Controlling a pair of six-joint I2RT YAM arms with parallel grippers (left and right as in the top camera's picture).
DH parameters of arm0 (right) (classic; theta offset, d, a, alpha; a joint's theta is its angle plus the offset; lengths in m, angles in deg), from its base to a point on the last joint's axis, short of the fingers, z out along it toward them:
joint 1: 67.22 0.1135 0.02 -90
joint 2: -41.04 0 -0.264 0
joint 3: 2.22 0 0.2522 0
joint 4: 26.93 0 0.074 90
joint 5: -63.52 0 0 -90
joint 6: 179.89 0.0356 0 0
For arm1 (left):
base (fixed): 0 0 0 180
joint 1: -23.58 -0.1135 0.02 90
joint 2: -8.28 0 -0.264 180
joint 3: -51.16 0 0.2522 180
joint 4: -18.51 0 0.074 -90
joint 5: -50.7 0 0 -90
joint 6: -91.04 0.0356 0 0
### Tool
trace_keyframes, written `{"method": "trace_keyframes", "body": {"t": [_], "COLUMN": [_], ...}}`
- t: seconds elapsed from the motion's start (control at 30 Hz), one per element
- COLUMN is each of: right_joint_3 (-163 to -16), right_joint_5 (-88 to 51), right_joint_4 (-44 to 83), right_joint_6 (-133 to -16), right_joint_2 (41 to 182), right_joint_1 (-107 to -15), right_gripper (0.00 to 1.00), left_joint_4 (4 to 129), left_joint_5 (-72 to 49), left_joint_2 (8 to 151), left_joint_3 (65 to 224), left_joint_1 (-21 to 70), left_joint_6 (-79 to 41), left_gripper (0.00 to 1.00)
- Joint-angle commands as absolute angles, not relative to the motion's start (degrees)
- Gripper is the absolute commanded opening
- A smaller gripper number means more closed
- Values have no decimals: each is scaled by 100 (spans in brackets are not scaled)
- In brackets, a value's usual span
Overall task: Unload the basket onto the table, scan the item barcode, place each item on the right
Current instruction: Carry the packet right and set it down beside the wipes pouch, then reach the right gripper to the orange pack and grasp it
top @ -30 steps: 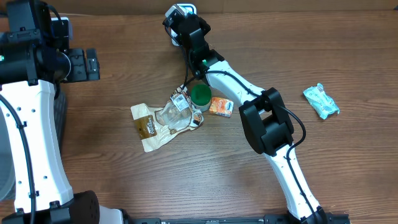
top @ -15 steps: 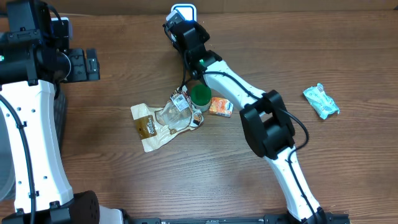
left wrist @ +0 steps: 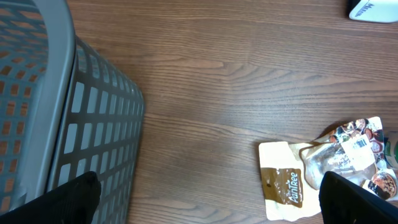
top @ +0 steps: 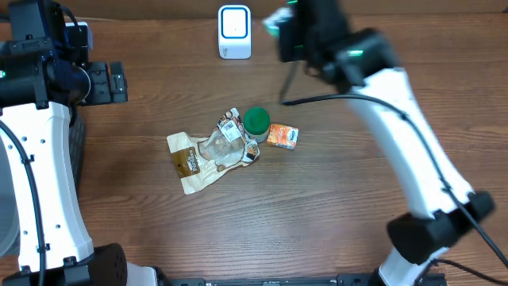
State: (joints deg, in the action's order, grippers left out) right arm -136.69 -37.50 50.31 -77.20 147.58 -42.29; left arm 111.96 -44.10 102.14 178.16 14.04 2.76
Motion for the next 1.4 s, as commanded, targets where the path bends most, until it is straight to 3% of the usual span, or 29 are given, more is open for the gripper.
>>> {"method": "trace_keyframes", "body": {"t": [0.0, 0.17, 0.5, 0.77, 0.8, 0.87, 0.93, 1.0, 1.2, 1.37], "right_joint_3": [-13562, -13022, -10917, -10355, -10355, -10355, -10357, -10382, -11022, -11874], "right_joint_5": [-3527, -3055, -2559, -2550, -2550, -2544, -2515, -2277, -148, 514], "right_joint_4": [5800, 6194, 4544, 3945, 3958, 3980, 4010, 4067, 4716, 5490], "right_joint_6": [-6817, -6736, -6730, -6734, -6734, -6736, -6743, -7005, -8303, -9444], "right_joint_2": [15020, 15331, 15755, 15787, 15787, 15787, 15787, 15785, 15779, 15776], "right_joint_1": [-4920, -5949, -7042, -7521, -7567, -7630, -7647, -7645, -7582, -7173], "right_gripper": [4, 4, 4, 4, 8, 32, 47, 68, 96, 100], "left_joint_4": [11176, 11176, 11176, 11176, 11176, 11176, 11176, 11176, 11176, 11176], "left_joint_5": [-4421, -4421, -4421, -4421, -4421, -4421, -4421, -4421, -4421, -4419], "left_joint_2": [10173, 10173, 10173, 10173, 10173, 10173, 10173, 10173, 10173, 10173], "left_joint_3": [17855, 17855, 17855, 17855, 17855, 17855, 17855, 17855, 17855, 17855], "left_joint_1": [1353, 1351, 1351, 1351, 1351, 1351, 1351, 1353, 1351, 1353], "left_joint_6": [368, 368, 368, 368, 368, 368, 368, 368, 368, 368], "left_gripper": [100, 100, 100, 100, 99, 100, 99, 100, 99, 100]}}
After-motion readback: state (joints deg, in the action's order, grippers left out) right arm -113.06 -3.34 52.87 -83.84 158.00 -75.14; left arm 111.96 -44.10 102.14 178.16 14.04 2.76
